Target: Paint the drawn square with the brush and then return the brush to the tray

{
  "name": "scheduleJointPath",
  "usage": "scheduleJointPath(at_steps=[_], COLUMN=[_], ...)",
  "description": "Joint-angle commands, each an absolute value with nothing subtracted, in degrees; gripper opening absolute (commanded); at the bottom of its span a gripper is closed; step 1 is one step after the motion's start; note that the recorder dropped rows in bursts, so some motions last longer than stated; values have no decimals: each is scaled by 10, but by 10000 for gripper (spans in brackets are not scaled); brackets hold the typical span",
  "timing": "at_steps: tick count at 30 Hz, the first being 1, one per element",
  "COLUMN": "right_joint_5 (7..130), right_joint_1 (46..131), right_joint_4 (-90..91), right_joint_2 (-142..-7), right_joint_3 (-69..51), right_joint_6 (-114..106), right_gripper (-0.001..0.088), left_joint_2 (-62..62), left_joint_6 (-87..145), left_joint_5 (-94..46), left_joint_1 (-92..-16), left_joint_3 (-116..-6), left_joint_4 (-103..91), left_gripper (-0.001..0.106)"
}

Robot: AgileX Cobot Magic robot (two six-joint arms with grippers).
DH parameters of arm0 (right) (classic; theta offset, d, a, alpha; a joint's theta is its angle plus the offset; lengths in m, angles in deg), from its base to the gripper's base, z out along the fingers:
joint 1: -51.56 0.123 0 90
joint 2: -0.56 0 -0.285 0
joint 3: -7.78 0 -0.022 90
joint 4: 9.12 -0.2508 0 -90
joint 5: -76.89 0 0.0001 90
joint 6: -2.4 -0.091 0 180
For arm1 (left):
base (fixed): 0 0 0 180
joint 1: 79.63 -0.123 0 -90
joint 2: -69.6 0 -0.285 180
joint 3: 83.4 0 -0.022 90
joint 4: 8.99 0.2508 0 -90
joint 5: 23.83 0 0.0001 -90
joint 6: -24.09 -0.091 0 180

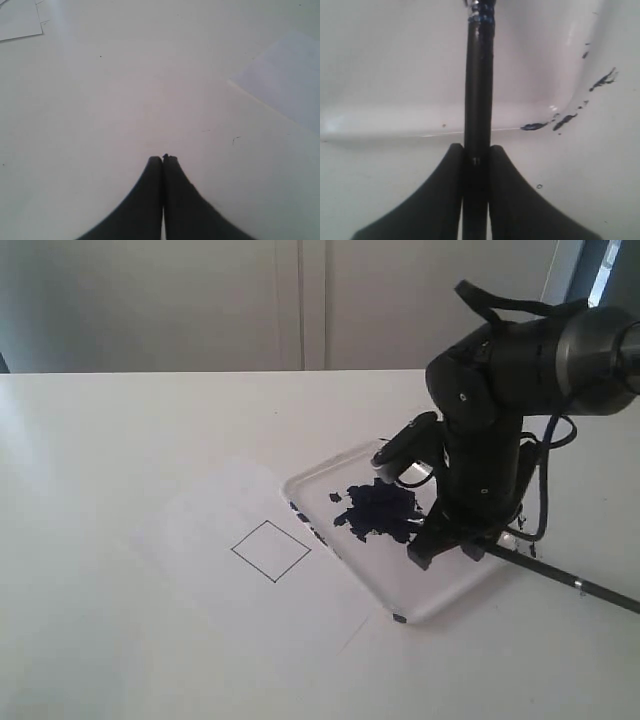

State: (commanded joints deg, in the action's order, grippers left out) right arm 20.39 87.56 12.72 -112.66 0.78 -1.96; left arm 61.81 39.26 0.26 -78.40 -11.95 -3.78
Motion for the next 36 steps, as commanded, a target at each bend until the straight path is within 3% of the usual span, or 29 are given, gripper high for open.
scheduleJointPath(at_steps=[14, 23, 36], right_joint_5=[235, 250, 222], right_joint_1=[876, 876, 876], right_joint_4=[-43, -76, -96], right_joint_2=[-1097, -1020, -1008], right_joint_3=[8, 8, 8], right_joint_6=[84, 84, 87], right_gripper=[0, 0, 0], left_joint_2=[618, 618, 618], left_joint_6=[393, 393, 393], left_joint_5=[3, 3, 3], left_joint_1=[-784, -784, -784], left_joint_3=[-120, -120, -120], left_joint_4=[-38, -38, -38], left_gripper=[0, 0, 0])
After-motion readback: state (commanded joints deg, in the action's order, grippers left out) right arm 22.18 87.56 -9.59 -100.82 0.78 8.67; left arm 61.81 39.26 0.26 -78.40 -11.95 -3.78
